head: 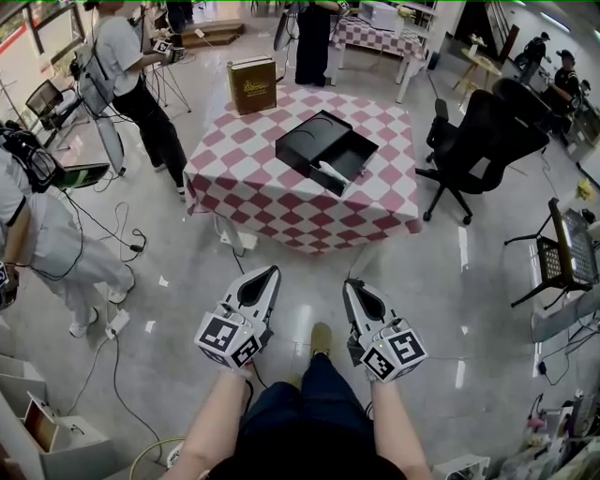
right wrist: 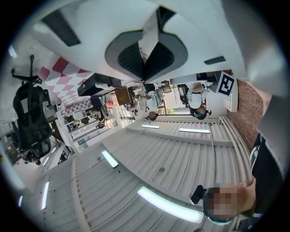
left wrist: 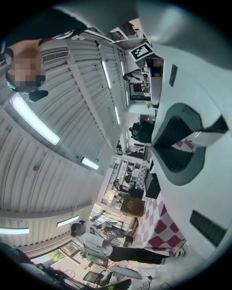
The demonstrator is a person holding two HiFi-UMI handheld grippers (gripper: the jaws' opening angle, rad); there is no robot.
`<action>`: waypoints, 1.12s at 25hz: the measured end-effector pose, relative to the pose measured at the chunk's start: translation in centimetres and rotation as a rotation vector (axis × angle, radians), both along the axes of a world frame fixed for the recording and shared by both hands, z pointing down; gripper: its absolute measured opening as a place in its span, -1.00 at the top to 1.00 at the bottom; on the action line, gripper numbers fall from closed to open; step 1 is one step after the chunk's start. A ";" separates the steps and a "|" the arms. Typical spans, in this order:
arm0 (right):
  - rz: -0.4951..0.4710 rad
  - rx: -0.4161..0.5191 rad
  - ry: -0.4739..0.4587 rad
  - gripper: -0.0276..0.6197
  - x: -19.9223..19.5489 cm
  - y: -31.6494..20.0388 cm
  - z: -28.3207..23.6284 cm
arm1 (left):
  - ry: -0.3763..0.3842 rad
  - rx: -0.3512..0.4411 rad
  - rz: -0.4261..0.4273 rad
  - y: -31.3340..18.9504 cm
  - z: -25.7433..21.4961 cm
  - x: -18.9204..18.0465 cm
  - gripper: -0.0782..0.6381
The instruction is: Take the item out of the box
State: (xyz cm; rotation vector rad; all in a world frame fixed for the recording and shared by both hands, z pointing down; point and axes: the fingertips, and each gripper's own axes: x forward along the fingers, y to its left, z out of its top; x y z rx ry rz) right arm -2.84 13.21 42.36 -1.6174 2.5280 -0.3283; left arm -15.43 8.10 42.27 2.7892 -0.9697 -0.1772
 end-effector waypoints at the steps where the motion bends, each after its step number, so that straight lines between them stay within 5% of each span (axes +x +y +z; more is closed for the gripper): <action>1: -0.001 0.001 -0.002 0.90 0.2 -0.4 0.0 | -0.002 0.001 -0.003 -0.4 -0.1 0.2 0.78; 28: -0.064 -0.049 -0.022 0.90 6.7 -15.3 2.1 | -0.018 -0.030 -0.028 -14.2 1.1 7.4 0.78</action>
